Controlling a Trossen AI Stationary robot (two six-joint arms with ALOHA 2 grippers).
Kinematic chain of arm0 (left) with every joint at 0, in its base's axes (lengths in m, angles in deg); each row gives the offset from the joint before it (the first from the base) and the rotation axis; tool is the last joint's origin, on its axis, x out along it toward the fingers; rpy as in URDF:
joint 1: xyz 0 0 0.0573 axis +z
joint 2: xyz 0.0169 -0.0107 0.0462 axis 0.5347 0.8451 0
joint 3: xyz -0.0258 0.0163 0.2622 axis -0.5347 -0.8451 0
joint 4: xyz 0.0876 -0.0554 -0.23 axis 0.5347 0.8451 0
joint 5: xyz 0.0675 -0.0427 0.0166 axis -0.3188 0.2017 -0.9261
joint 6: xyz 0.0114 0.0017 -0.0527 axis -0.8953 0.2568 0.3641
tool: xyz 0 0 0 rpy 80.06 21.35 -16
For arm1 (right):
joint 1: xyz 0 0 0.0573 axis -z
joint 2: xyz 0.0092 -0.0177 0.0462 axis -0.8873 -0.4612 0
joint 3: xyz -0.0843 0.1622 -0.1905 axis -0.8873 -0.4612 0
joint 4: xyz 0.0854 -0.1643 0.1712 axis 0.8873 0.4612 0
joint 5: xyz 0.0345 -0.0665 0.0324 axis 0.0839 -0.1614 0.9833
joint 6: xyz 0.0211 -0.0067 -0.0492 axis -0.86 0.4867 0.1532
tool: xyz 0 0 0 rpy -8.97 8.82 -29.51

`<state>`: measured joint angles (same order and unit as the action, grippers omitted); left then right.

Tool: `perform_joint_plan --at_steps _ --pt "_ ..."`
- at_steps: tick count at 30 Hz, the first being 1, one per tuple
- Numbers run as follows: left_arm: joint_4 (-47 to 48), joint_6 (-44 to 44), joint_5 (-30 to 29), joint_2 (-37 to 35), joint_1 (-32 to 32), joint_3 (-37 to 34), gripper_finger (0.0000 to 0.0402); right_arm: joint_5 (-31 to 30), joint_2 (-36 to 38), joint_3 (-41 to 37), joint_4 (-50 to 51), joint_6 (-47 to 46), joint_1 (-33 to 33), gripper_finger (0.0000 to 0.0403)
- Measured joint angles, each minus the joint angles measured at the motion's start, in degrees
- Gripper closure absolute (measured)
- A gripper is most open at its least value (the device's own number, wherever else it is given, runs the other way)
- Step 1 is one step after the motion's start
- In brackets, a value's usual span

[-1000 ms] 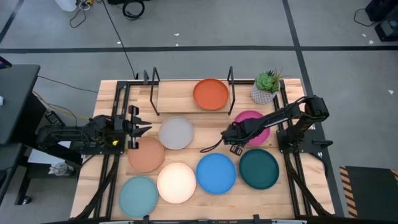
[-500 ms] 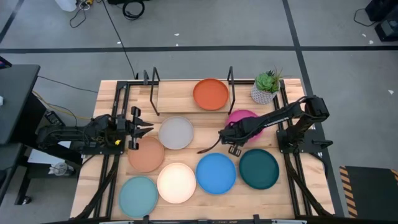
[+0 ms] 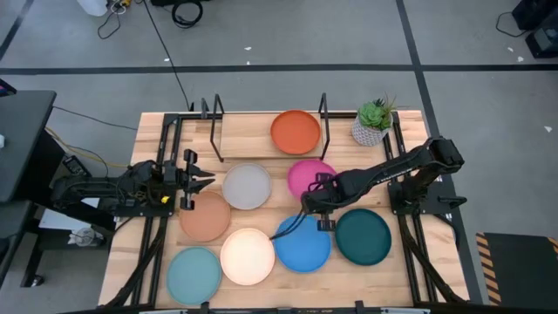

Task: Place and stack plates onto a shelf
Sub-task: Stack the pink plate on top of the orange plate

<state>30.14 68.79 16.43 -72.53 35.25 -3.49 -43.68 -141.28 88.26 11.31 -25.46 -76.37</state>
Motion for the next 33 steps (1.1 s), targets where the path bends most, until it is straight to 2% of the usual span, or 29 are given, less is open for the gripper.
perform_joint_plan --at_steps 4,7,10,16,21,33 --pt "0.0 0.39 0.01 0.0 -0.01 0.02 0.0333 -4.21 0.0 2.23 -3.33 6.44 -0.84 0.0384" --pt "-0.02 3.87 0.02 0.0 -0.01 0.0 0.0333 -8.78 0.0 2.37 -5.15 10.27 -0.41 0.0383" --pt "-0.02 7.3 0.02 0.0 0.01 0.0 0.0333 -10.72 -0.13 2.37 -7.36 14.42 1.62 0.0382" --pt "0.06 12.68 0.02 0.02 -0.01 0.0 0.0333 -8.5 -1.01 2.37 -13.68 25.2 7.76 0.0382" --pt "0.17 17.83 0.02 0.02 -0.01 0.01 0.0333 -7.34 -1.47 2.35 -15.24 31.81 12.66 0.0382" --pt "1.64 24.44 0.04 0.02 -0.01 0.02 0.0333 -1.91 -1.46 2.35 -15.0 35.45 24.29 0.0381"
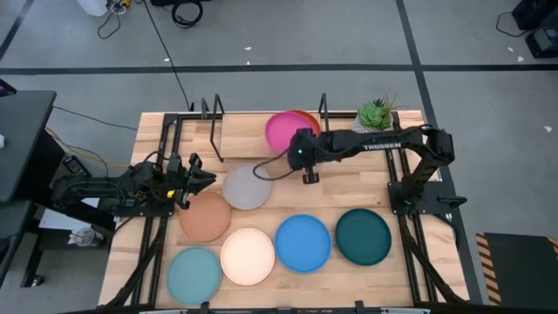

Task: Place and stack plates onto a shelf
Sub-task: Stack the pink plate on top of the orange plate

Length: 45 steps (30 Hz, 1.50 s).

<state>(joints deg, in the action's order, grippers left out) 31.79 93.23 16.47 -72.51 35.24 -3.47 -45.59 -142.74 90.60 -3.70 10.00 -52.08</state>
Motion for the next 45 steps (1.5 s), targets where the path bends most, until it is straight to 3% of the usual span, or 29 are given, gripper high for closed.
perform_joint_plan --at_steps 11,21,27,35,45 --pt "1.15 0.08 0.0 0.02 0.0 0.0 0.0333 0.69 0.02 -2.54 -2.2 2.25 4.67 0.0375" --pt "1.5 -0.21 0.0 0.02 0.0 0.0 0.0333 0.29 0.05 -3.62 -5.56 2.31 5.8 0.032" --pt "1.58 -0.18 0.0 0.01 0.0 -0.02 0.0333 -9.48 0.07 -1.38 -5.0 2.11 2.26 0.0308" --pt "1.64 2.66 -0.02 0.0 0.0 -0.01 0.0333 -10.42 -1.19 -1.21 -13.56 -0.04 2.35 0.0309" --pt "1.51 2.63 -0.01 0.02 0.0 0.0 0.0333 -14.92 -10.91 -1.31 -17.45 -0.22 4.29 0.0309"
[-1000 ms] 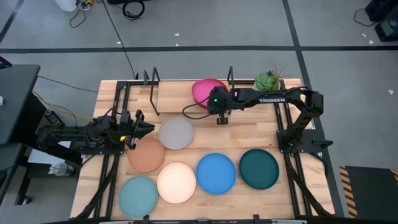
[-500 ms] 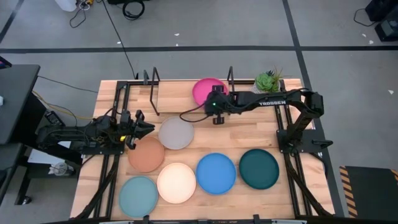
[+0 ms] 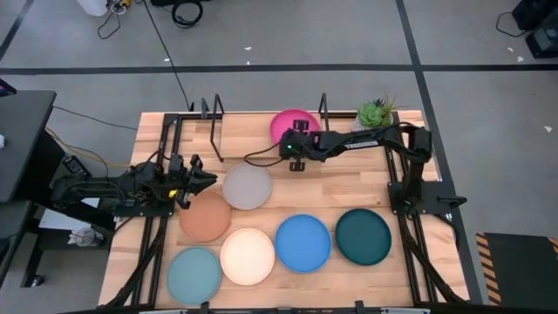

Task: Place and stack plates onto a shelf
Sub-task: Stack the pink plate on top of the orange plate, then put the grey plate on the shelf

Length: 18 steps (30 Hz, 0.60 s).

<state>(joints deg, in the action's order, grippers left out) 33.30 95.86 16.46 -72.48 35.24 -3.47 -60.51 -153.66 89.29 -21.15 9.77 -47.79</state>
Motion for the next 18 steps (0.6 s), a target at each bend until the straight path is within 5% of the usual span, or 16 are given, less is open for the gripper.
perform_joint_plan --at_steps 7,14,18 --pt "0.27 -0.05 0.0 -0.02 0.0 -0.01 0.0333 3.17 1.19 0.04 5.29 -0.79 -0.4 0.0309" --pt "0.31 -0.11 -0.01 -0.02 0.0 0.0 0.0333 -3.37 6.17 0.01 4.81 -0.13 -2.28 0.0309" --pt "0.35 -0.16 -0.01 -0.02 0.0 -0.01 0.0333 1.87 10.35 0.02 4.72 -5.62 -3.75 0.0309"
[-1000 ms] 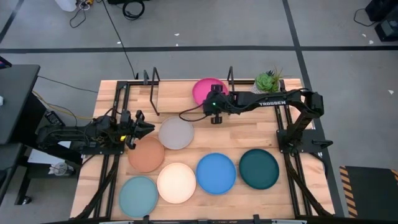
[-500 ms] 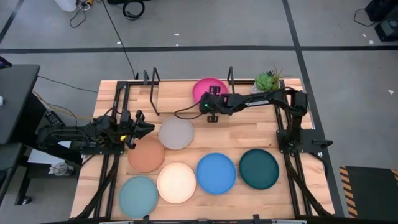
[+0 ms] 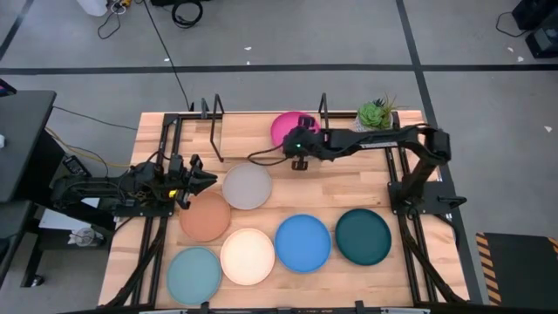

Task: Place and stack plates onto a shelf
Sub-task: Put the grey plate on the shelf

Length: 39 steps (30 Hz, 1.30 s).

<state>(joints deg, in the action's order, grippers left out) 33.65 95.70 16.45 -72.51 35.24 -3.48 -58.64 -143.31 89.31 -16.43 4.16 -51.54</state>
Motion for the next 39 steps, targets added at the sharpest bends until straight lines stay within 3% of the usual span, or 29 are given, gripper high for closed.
perform_joint_plan --at_steps 3,8,21,25,33,39 --pt "0.02 -0.45 0.0 0.0 0.0 0.01 0.0333 6.05 1.65 -0.78 0.73 -5.52 -2.43 0.0315" --pt "-0.05 -12.28 -0.02 0.0 0.01 0.01 0.0333 3.43 3.69 -7.72 -5.3 -5.76 -8.69 0.033" --pt "-2.7 -11.86 -0.73 0.0 0.0 0.01 0.0333 3.61 4.55 -33.98 -53.61 1.93 -16.0 0.0336" --pt "-2.05 -8.55 -1.33 0.55 0.09 0.39 0.0333 3.64 4.56 -37.88 -60.83 1.96 -16.93 0.0336" --pt "19.61 -10.26 -5.46 9.07 0.4 12.09 0.0331 2.88 4.56 -40.28 -60.54 -2.36 -18.44 0.0336" --pt "28.3 -9.79 -8.02 19.89 0.35 17.73 0.0291 -4.49 4.54 -44.38 -66.08 -1.53 -22.01 0.0338"
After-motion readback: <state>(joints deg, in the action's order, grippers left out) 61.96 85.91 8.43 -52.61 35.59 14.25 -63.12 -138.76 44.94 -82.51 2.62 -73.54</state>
